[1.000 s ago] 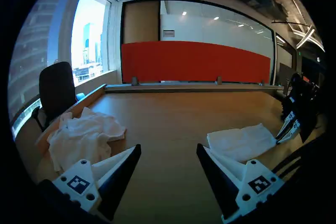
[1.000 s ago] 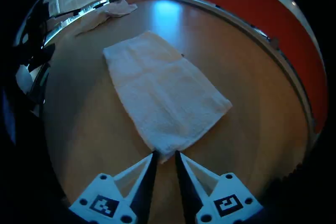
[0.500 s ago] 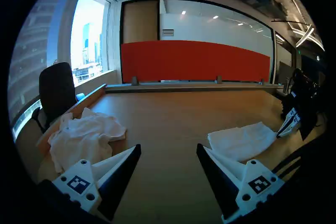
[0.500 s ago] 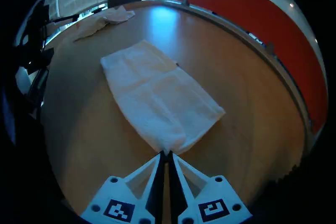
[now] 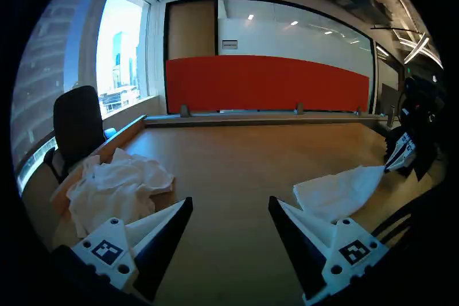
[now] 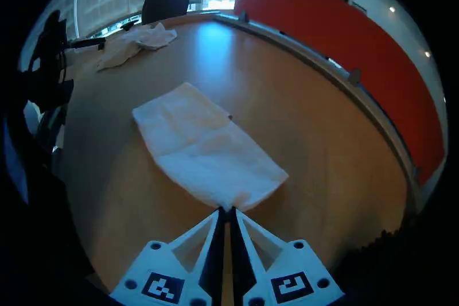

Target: Fold towel

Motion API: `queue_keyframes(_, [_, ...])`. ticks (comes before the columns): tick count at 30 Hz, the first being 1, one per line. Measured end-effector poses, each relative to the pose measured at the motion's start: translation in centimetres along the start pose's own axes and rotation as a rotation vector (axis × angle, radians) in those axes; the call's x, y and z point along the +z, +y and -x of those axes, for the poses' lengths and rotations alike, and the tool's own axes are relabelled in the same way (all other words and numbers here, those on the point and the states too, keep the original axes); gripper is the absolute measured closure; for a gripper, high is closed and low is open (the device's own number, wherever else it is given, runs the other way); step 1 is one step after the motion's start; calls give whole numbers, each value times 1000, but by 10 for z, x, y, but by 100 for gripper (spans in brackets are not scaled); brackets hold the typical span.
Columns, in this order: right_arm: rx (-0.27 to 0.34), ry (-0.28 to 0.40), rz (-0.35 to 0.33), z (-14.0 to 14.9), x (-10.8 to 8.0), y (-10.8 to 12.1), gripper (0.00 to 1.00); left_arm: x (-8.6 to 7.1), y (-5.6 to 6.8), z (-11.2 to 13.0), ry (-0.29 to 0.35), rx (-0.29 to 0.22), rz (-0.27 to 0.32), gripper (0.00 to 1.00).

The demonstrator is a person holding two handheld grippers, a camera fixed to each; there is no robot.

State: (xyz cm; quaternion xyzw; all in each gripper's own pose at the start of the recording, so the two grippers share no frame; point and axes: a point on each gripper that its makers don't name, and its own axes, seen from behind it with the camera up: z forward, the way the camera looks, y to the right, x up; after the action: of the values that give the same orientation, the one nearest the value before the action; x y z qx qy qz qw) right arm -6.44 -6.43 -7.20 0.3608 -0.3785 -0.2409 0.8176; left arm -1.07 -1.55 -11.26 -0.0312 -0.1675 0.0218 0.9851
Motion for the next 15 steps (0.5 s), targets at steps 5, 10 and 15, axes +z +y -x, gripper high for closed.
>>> queue_keyframes(5, [-3,16,7,-8,-14,3,94,1,-1,-1,-1,1,2,2])
queue_keyframes(10, [-16,22,8,-12,-24,5,94,2,-1,-1,-2,2,4,2])
queue_keyframes(15, [-33,30,0,-19,-28,4,94,2,-2,-1,-5,0,5,2])
